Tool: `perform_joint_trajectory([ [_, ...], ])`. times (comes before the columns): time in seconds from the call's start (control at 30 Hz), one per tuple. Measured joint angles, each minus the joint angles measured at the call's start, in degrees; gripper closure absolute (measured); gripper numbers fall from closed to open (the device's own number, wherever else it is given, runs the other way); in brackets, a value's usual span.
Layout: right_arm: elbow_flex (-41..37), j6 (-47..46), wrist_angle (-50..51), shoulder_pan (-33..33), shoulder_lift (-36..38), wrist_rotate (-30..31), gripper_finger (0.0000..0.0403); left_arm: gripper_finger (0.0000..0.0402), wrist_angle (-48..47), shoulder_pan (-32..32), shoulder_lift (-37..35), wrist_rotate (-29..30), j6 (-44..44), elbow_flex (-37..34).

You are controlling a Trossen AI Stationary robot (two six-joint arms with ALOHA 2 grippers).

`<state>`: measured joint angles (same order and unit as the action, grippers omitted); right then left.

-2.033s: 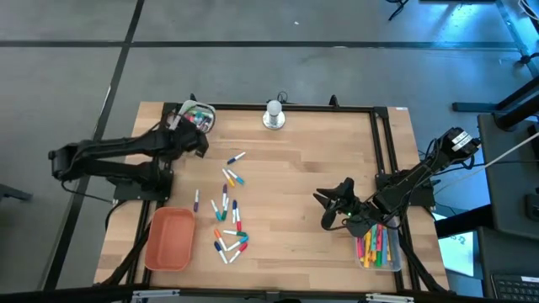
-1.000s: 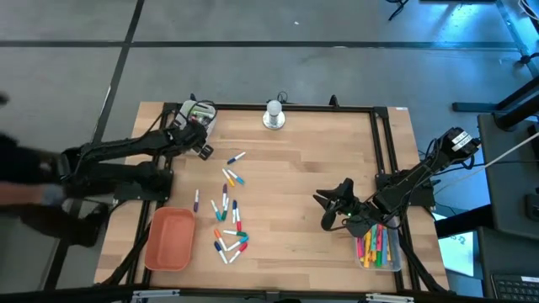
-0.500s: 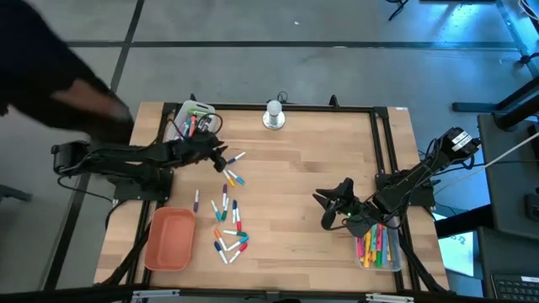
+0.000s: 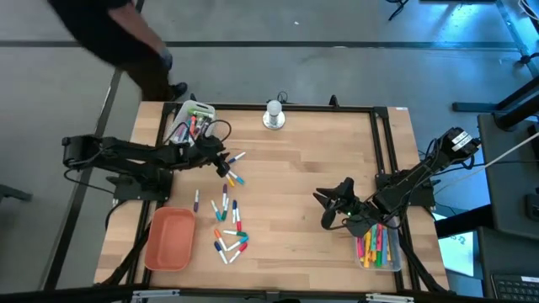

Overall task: Pick & Place Markers
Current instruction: Put the blue and white highlighter pen into the orange bin

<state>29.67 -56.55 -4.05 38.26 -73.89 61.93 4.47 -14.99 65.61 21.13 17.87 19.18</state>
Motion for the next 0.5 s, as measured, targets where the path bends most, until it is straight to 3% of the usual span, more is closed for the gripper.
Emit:
perform_joint_trajectory([
  [0.2,0.0,0.0,-0.02,0.0,0.0,-0.02,0.0296,0.026,8.17,1.89,5.57,-3.34,0.01,0.02],
  [0.5,0.0,-0.1,-0.01,0.0,0.0,-0.16,0.0296,0.0263,13.38,3.24,13.76,-1.89,-0.64,0.04],
])
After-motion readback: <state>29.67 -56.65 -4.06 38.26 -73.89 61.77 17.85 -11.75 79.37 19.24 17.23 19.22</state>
